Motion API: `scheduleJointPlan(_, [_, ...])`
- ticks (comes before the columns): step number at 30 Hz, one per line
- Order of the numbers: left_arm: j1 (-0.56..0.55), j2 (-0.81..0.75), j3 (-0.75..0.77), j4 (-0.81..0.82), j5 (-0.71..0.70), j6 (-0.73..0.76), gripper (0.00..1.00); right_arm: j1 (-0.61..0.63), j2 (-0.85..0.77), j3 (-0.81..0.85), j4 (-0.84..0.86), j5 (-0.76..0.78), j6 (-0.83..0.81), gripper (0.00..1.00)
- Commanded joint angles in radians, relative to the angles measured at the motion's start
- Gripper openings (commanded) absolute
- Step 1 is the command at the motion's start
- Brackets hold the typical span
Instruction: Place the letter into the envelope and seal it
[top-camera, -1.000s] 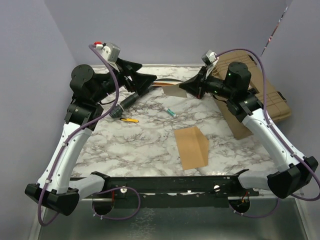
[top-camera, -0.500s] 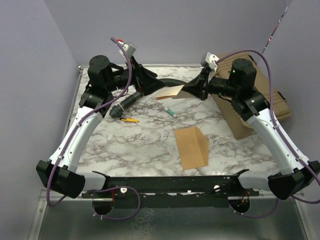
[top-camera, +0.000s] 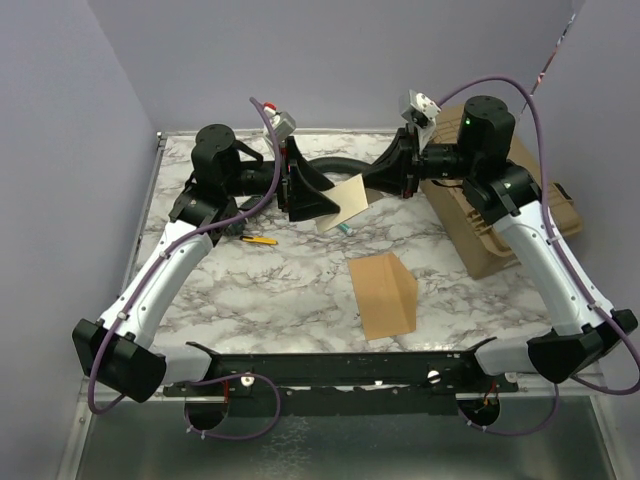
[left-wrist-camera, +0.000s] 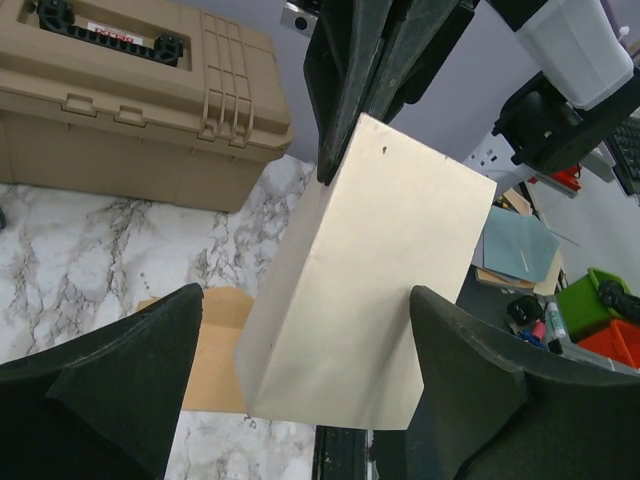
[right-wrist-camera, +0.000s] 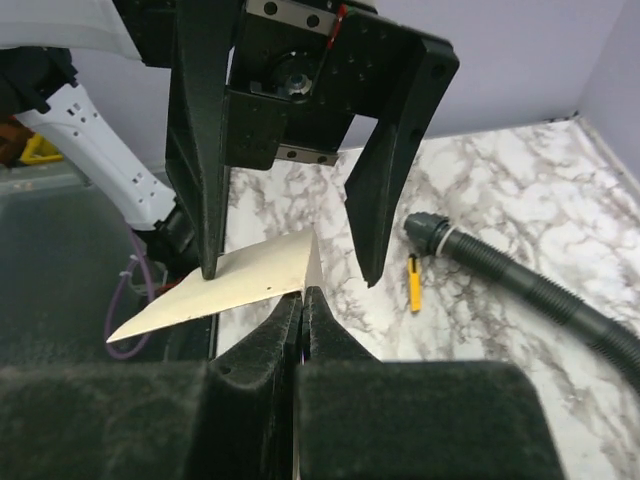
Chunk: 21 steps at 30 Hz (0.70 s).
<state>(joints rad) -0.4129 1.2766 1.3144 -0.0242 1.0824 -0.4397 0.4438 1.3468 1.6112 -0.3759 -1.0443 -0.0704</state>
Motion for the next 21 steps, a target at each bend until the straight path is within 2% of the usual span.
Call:
scheduleJointPlan(1, [-0.01, 0.005, -0.015, 0.037, 0.049, 0.015, 0.79, -0.002, 0.017, 0.003, -0.007, -0.095, 0.083, 0.0])
scheduleJointPlan(4, [-0.012, 0.004, -0.025, 0.044, 0.07, 0.018, 0.6, -0.002, 0.018, -0.01, 0.021, -0.113, 0.124, 0.0])
scheduleJointPlan(6, [-0.012, 0.002, -0.032, 0.046, 0.092, 0.022, 0.51, -0.002, 0.016, -0.016, 0.032, -0.114, 0.132, 0.0])
scheduleJointPlan(9, [-0.012, -0.003, -0.043, 0.046, 0.125, 0.02, 0.4, -0.002, 0.011, -0.021, 0.045, -0.134, 0.147, 0.0])
scheduleJointPlan(15, [-0.012, -0.003, -0.053, 0.047, 0.15, 0.009, 0.3, -0.002, -0.003, -0.058, 0.122, -0.179, 0.203, 0.0])
scheduleJointPlan(16, [-0.012, -0.005, -0.055, 0.047, 0.15, 0.009, 0.26, -0.002, -0.003, -0.063, 0.131, -0.183, 0.21, 0.0])
scheduleJointPlan(20, [-0.012, -0.016, -0.059, 0.047, 0.149, 0.024, 0.02, -0.002, -0.002, -0.069, 0.132, -0.182, 0.215, 0.0])
scheduleJointPlan(21, [-0.012, -0.023, -0.062, 0.047, 0.143, 0.031, 0.0, -0.002, -0.003, -0.067, 0.126, -0.173, 0.213, 0.0])
